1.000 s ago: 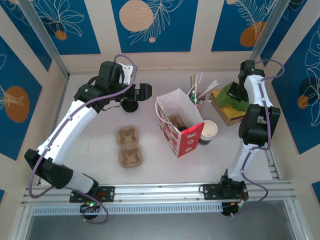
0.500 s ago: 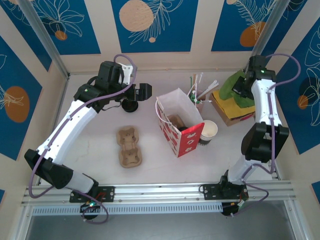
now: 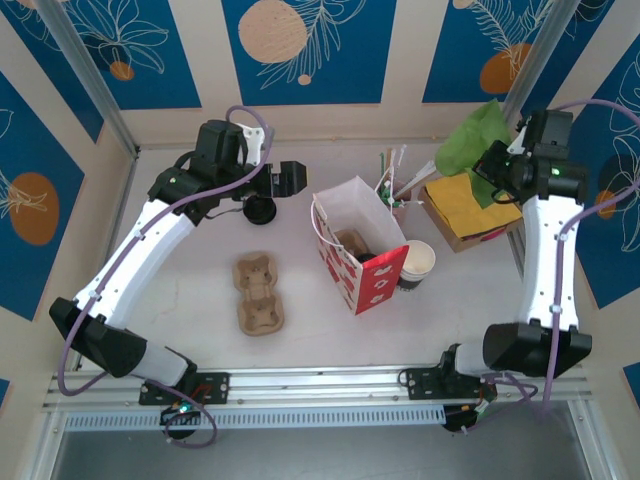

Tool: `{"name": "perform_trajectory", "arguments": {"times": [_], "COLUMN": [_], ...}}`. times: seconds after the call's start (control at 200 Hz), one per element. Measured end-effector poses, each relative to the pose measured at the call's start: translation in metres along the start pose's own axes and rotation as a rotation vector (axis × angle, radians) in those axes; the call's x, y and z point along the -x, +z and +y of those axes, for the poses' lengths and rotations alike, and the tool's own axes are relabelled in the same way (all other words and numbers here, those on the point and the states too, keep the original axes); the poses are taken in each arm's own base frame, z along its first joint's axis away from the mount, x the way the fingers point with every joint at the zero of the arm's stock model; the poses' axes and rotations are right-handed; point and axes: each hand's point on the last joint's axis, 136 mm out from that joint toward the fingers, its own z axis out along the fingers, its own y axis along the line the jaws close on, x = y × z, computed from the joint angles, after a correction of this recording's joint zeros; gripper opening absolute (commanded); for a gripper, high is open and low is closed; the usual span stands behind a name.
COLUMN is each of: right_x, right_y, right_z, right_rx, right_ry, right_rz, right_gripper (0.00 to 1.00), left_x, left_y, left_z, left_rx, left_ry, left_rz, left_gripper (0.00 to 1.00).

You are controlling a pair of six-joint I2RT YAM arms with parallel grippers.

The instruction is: Pack the takeout coffee

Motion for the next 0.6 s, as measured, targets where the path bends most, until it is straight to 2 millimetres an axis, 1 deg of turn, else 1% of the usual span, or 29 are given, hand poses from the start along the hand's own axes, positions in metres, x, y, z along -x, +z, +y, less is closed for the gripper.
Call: {"name": "perform_trajectory", "arguments": {"times": [0.155,0.465,0.6], "right_x": [-0.001,-0.013,-0.018], "right_y": [-0.030,-0.077,-0.097], "right_z": [0.028,0.090,0.117], "right_rx": [0.137,0.387,0.503], "right_ry": [-0.004,-0.031,-0.038], "right_rz": [-0.038,-0.070,-0.060], "right_gripper": [0.00,0.00,0.00], "left_x": [0.001,0.002,0.001], "left_y": [0.000,-0.001,-0.005], "left_z": [-0.001,-0.002,-0.002], "left_rx": [-0.006,-0.008,-0.009], "left_ry": [-0.013,-0.012,-0.014], "left_rz": [-0.003,-0.009,-0.013], "left_gripper": [1.00,1.00,1.00]}}
